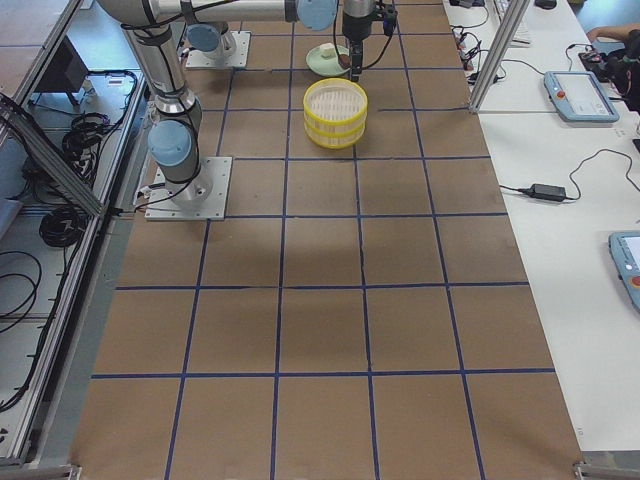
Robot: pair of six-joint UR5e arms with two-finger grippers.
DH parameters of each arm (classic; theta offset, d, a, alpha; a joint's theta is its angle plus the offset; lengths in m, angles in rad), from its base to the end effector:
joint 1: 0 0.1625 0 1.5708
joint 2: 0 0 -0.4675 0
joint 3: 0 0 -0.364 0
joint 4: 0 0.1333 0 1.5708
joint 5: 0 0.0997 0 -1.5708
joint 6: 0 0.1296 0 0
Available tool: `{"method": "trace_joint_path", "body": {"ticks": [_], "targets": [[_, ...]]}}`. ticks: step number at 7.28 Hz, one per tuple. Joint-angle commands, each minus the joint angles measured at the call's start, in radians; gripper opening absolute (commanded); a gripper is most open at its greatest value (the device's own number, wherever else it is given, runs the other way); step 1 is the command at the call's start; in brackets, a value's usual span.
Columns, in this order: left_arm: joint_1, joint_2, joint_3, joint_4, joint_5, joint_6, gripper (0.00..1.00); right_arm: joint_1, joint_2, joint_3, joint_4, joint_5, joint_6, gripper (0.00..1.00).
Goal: Place buns in different layers of steamer
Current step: 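Reach the left gripper toward the white bun while the right approaches the steamer rim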
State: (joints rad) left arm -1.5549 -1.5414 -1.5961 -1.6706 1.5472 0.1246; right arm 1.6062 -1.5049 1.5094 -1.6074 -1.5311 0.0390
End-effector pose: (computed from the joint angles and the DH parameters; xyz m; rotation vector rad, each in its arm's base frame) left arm -0.1294 -0.4392 0.4928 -0.1671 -3.1035 -0.1459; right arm 0.1560 -0.4934 0.5011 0.0046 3.1004 -0.0474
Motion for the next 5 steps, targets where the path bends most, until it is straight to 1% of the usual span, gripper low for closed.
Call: {"method": "trace_joint_path", "body": {"ticks": [1,2,3,4,5], "targets": [[0.006,0.006,-0.024,0.009,-0.001,-0.005,1.00,0.000,0.000,0.000,0.000,-0.003,-0.001,1.00],[0.006,0.006,-0.048,0.038,-0.004,-0.005,1.00,0.000,0.000,0.000,0.000,-0.001,-0.001,1.00],[0.007,0.000,-0.103,0.108,0.001,0.010,1.00,0.000,0.000,0.000,0.001,-0.001,-0.001,1.00],[0.012,-0.012,-0.187,0.229,0.052,0.022,1.00,-0.002,0.000,0.000,0.004,-0.003,-0.004,1.00],[0.012,-0.013,-0.273,0.314,0.121,0.026,1.00,-0.002,0.002,0.002,0.006,-0.004,-0.005,1.00]]}}
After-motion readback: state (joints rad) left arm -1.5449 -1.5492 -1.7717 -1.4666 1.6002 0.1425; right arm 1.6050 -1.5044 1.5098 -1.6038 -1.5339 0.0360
